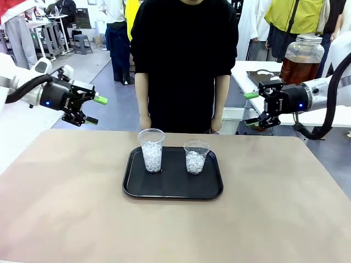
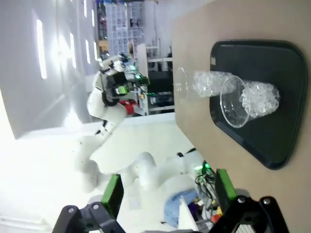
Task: Pour the drink into the iced cup.
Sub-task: Pick up the iced cup indicated by the human and present it to them.
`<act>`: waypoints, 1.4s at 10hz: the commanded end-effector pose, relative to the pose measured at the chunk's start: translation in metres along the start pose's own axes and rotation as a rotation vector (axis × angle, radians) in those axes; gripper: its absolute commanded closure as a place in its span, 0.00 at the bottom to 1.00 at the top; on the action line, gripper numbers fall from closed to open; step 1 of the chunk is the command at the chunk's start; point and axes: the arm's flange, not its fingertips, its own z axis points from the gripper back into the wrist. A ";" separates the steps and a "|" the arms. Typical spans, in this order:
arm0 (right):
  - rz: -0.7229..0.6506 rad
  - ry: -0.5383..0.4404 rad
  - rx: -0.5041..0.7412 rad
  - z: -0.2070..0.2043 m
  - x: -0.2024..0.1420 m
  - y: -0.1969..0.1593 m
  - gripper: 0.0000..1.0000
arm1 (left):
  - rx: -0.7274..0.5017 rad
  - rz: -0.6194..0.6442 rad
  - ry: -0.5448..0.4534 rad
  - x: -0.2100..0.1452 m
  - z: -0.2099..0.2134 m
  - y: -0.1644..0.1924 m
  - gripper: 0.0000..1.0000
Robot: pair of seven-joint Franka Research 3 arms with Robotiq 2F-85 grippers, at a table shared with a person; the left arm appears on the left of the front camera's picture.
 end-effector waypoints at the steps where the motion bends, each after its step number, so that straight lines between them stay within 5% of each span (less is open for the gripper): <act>1: -0.064 -0.023 0.080 -0.001 0.011 -0.008 0.00 | -0.097 0.035 0.013 0.015 -0.007 0.020 0.00; 6: -0.128 0.014 0.175 0.010 0.034 -0.021 0.00 | -0.227 0.092 0.082 0.032 -0.004 0.044 0.00; 14: -0.114 0.028 0.151 0.007 0.030 -0.031 0.00 | -0.215 0.126 0.104 0.031 -0.004 0.050 0.00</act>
